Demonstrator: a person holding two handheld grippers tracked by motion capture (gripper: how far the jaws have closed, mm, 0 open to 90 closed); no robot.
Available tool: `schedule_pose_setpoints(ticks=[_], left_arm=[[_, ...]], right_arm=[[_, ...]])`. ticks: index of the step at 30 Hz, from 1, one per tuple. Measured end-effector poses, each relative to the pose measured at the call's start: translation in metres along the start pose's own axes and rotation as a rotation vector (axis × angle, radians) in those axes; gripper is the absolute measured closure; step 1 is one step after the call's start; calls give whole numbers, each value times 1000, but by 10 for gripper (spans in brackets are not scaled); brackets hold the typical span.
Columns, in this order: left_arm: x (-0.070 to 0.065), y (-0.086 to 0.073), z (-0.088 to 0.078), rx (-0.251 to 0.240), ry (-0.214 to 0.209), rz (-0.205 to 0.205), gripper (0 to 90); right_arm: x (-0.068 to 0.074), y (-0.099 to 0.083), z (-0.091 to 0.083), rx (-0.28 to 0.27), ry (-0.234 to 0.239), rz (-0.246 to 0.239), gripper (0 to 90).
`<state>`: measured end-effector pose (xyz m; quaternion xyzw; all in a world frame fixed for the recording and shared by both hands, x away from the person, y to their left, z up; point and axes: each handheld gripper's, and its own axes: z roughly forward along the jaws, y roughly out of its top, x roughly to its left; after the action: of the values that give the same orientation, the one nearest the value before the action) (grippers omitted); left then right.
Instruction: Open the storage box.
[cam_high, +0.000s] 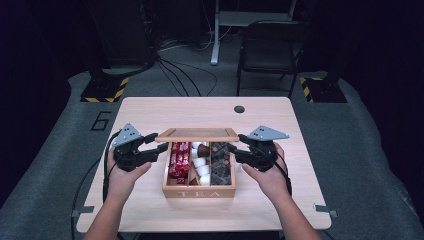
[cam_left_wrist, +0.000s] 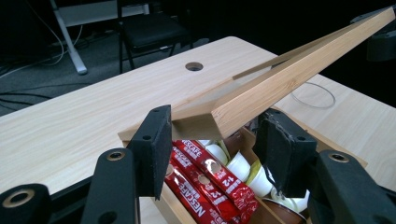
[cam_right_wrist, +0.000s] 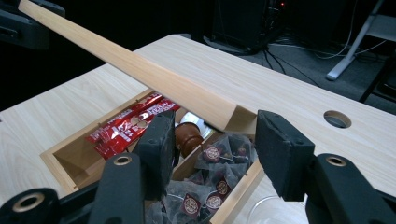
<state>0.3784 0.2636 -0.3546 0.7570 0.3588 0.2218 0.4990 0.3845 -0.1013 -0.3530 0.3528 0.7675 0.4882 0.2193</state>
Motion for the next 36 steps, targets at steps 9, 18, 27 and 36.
schedule_pose_setpoints(ticks=[9, 18, 27, 36], left_arm=[[0, -3, 0, -15, -1, 4, 462], [-1, -3, 1, -19, 3, 6, 462], [-2, -4, 1, -19, 9, 10, 462], [-3, -6, 2, -17, 20, 6, 462]], right_arm=[[6, -8, -4, 0, -5, 4, 480], [12, -28, -10, -16, -16, 14, 480], [9, -54, -4, 20, -23, 47, 473], [16, -61, 4, 33, -17, 34, 478]])
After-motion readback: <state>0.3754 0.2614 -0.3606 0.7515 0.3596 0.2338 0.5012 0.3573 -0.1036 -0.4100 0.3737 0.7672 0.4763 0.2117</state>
